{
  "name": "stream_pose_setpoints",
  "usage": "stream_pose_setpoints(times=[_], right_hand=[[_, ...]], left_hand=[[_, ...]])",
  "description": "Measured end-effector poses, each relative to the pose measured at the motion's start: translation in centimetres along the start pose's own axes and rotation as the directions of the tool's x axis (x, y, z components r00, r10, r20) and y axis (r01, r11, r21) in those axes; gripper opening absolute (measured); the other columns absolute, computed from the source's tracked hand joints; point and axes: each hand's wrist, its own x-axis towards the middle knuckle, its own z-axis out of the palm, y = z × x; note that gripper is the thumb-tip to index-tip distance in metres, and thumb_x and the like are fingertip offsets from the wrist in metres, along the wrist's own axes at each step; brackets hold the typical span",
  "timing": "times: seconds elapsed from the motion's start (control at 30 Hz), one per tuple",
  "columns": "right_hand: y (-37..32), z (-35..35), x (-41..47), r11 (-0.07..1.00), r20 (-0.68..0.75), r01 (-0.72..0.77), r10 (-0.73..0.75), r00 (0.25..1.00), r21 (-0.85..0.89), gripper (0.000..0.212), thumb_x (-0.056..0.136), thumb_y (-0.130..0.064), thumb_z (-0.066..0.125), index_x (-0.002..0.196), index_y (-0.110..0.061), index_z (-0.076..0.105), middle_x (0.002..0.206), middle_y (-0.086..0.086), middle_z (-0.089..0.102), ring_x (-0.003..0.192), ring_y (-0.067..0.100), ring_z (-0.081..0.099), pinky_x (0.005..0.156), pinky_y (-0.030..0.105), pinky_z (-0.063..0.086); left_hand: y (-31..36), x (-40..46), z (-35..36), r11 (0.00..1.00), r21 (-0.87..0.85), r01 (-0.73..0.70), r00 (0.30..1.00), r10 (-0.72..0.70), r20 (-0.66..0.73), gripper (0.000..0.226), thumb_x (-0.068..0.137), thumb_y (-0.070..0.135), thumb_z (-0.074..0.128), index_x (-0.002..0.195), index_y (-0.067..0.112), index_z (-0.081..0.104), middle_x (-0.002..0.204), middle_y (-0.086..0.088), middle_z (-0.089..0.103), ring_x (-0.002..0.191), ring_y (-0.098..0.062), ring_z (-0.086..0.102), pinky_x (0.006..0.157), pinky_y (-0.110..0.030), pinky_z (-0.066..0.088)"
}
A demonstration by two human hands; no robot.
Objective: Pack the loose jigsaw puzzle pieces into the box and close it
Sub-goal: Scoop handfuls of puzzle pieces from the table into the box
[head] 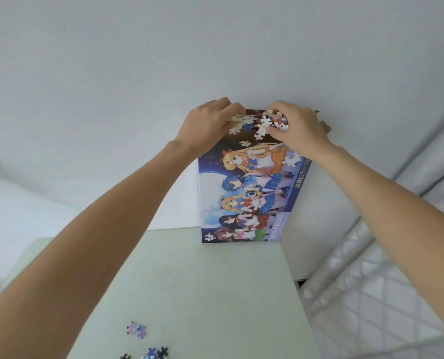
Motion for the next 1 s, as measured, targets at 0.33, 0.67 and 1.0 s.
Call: stream_pose_setpoints(times=[0.33,0.67,1.0], right_hand=[[1.2,0.6,1.1,0.990,0.157,0.114,-0.126,0.979,0.087,0.029,0.084,-0.025,0.067,0.112,-0.021,0.062,0.113,-0.002,0.065,0.102,0.017,0.059,0.085,0.036,0.048],[0.7,2.2,1.6,0.993,0.226,0.097,-0.111,0.968,0.073,0.025,0.095,-0.022,0.052,0.115,-0.015,0.064,0.110,0.004,0.066,0.099,0.019,0.058,0.077,0.029,0.043],[-0.9,2.5,0.7,0.997,-0.005,0.068,-0.068,0.998,0.026,0.019,0.093,-0.021,0.054,0.103,-0.015,0.070,0.098,0.003,0.071,0.082,0.010,0.060,0.079,0.033,0.053]], left_hand=[[-1.0,0.3,1.9,0.966,-0.047,0.255,0.922,-0.228,0.314,0.025,0.095,0.030,0.047,0.115,0.023,0.060,0.110,-0.004,0.066,0.097,-0.025,0.059,0.070,-0.026,0.038],[-0.2,-1.7,1.9,0.985,0.024,0.170,0.931,-0.169,0.323,0.032,0.098,0.034,0.036,0.111,0.020,0.062,0.101,-0.003,0.069,0.086,-0.023,0.061,0.063,-0.030,0.043],[0.2,-2.8,1.8,0.980,-0.015,0.199,0.970,-0.194,0.147,0.024,0.093,0.028,0.050,0.106,0.014,0.066,0.110,-0.005,0.062,0.103,-0.022,0.052,0.077,-0.027,0.040]])
